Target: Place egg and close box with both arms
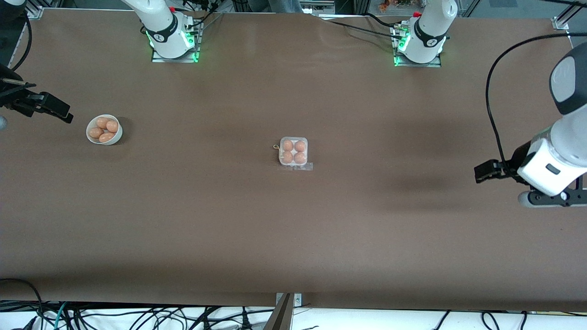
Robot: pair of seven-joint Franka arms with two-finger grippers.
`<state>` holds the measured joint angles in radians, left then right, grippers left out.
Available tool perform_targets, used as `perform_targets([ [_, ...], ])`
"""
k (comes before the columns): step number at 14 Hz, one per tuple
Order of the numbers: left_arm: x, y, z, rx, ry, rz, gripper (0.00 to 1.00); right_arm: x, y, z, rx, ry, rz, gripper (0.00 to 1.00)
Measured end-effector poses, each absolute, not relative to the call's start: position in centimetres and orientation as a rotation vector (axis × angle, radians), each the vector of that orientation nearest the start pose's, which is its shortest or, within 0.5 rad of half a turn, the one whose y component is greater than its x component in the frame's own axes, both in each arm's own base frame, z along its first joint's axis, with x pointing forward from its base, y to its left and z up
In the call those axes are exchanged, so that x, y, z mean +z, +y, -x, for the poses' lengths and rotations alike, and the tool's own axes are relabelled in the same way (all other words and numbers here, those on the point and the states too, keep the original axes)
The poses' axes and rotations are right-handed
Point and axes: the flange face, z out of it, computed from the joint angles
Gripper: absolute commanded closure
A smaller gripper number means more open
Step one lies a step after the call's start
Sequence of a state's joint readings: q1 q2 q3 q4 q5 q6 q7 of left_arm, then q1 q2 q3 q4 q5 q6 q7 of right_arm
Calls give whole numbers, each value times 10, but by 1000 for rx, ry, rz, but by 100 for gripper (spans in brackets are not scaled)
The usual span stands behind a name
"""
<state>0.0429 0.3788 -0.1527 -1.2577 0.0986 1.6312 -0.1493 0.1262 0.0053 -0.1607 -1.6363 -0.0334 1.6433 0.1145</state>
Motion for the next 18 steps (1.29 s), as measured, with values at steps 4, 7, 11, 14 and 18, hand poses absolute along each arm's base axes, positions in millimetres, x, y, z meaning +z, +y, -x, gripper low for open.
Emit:
perform_targets([
  [4,546,-53,-637,-47,-53,3114,0,597,-22,-561,-5,233,3167,0],
  [7,547,-51,-616,-24,-76,3136,0,597,-22,-561,-5,233,3167,0],
  [11,558,-46,-600,-14,-94,3122,0,597,-22,-561,-5,233,3167,0],
  [14,560,-49,-597,-8,-89,3116,0,597,-22,-561,-5,233,3167,0],
  [18,559,-49,-596,-1,-94,3127,0,597,-22,-561,-5,232,3167,0],
])
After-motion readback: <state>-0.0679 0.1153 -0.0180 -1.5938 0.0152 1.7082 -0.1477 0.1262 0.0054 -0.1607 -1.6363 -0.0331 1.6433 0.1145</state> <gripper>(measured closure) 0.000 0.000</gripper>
